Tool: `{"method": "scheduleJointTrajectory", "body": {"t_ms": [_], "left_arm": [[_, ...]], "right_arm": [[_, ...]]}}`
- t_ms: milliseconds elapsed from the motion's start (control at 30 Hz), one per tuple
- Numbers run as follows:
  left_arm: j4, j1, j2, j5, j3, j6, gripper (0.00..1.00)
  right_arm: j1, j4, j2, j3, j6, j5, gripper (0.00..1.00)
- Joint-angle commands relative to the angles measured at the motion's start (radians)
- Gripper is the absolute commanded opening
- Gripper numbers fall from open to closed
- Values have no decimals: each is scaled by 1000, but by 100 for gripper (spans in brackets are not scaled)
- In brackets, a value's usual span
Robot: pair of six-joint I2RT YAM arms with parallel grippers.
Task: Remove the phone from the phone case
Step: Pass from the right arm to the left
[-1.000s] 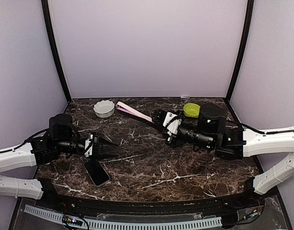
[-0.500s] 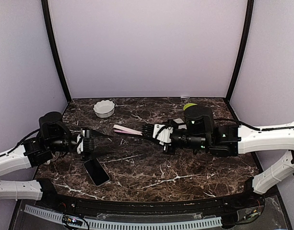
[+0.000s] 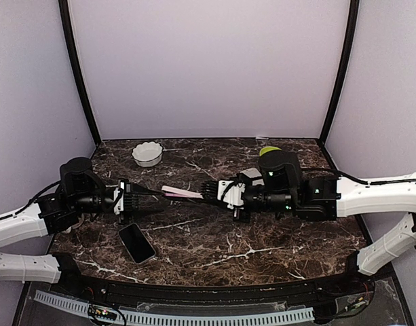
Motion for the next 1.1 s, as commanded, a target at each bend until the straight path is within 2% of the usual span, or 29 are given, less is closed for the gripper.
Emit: {"method": "scheduleJointTrajectory", "body": {"t_ms": [0,200,467,767,800,867,933,967,1067], "left_arm": [[10,6,5,-2,8,3,38],[6,6,12,-4,3,6,38],[-6,6,23,25,3,6,38],[96,6,26,79,5,-92,16],[88,6,29,85,13,-95,9],[65,6,31,93,33,-101,1],[52,6,24,91,47,-110,0],[52,6,21,85,49,-120,0],[3,6,4,46,72,-115,0]], "right_arm": [[1,107,-40,42,-5,-113,0],[1,119,-39,36,-4,-199,0],[5,154,-11,58,3,-230,0],[12,262,36,38,43,-245,0],[14,264,35,35,44,-250,0],[13,272,36,29,49,-262,0],[13,285,33,26,75,-251,0],[13,286,31,28,105,-228,14],[12,292,10,14,258,-99,88]]}}
